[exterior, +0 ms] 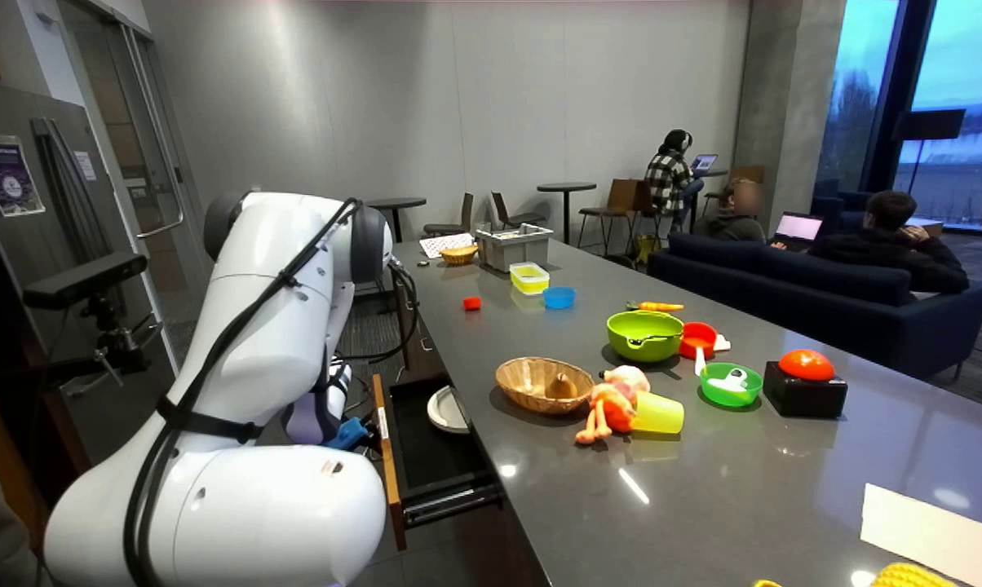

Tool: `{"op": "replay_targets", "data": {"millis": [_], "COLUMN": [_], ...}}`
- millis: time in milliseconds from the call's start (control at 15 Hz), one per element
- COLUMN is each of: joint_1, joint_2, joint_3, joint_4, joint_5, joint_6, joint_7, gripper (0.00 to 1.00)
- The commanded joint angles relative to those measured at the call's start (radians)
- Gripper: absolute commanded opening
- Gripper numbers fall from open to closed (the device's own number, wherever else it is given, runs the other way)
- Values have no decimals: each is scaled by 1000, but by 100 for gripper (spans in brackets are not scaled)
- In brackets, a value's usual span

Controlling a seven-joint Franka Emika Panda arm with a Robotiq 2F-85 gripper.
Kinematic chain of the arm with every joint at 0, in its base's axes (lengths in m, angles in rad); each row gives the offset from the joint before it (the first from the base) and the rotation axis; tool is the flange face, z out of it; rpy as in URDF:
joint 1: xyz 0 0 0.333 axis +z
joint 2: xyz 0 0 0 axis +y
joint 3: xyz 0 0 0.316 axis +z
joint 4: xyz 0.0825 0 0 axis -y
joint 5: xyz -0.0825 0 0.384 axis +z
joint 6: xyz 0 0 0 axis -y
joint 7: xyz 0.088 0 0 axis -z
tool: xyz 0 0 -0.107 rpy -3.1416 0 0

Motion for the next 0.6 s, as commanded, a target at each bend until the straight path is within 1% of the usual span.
{"op": "replay_targets", "data": {"millis": [0,200,267,533], "joint_1": [-36,-45,-51,-66], "joint_2": [125,132,132,149], "joint_3": [22,34,38,53], "joint_4": [28,35,37,63], "joint_5": [-38,-1,18,105], "joint_6": [105,93,88,68], "joint_7": [2,-22,-40,-120], "gripper": [74,95,100,100]}}
